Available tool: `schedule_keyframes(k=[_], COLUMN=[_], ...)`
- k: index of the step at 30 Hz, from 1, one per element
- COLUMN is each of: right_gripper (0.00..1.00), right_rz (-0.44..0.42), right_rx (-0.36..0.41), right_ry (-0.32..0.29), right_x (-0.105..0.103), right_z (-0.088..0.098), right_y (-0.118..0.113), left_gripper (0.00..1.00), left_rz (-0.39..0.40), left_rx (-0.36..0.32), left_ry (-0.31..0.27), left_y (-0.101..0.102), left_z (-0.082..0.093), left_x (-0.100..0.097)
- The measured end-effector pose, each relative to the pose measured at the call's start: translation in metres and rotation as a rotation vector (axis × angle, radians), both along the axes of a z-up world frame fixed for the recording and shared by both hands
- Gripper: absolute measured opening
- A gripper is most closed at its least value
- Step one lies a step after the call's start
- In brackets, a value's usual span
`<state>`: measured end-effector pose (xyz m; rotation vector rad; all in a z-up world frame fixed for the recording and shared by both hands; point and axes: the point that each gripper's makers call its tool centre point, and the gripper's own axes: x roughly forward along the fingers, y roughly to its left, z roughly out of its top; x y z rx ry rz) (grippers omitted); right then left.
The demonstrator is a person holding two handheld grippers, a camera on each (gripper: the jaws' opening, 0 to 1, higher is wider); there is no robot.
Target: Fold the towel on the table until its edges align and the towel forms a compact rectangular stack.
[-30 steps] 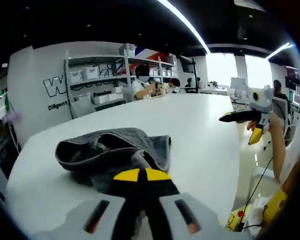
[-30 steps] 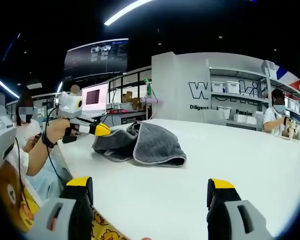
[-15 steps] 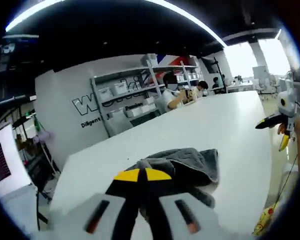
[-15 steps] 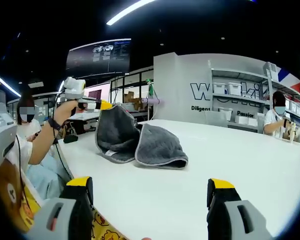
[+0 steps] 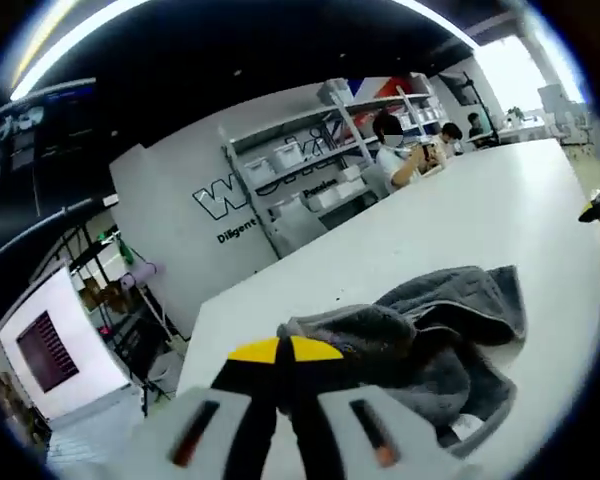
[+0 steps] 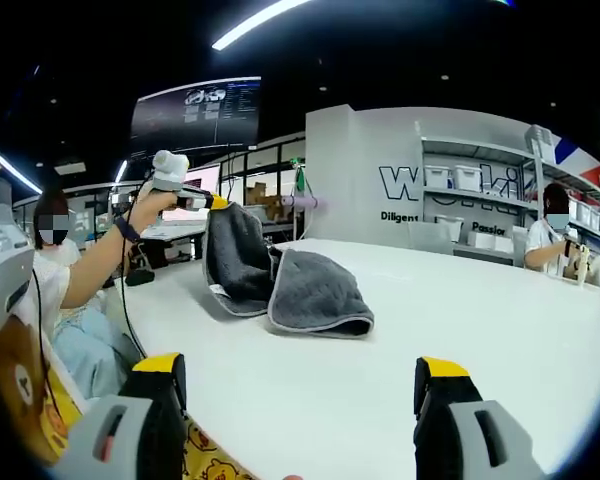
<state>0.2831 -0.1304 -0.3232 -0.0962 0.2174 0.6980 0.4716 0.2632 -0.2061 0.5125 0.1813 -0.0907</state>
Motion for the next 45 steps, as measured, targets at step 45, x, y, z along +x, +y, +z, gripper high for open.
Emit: schedule_keyframes(k=[45], right_gripper=[0.99], right_rz=[-0.024], right_rx=[-0.053], right_ry=[0.050], right_x=[0.009], right_z=[-0.015], right_y=[0.006], left_gripper=[0.04], left_rz=[0.189], left_rx=[0.030], left_ry=[0.364], left_y=[0.079], left_z=[-0.161], left_x=[0.133])
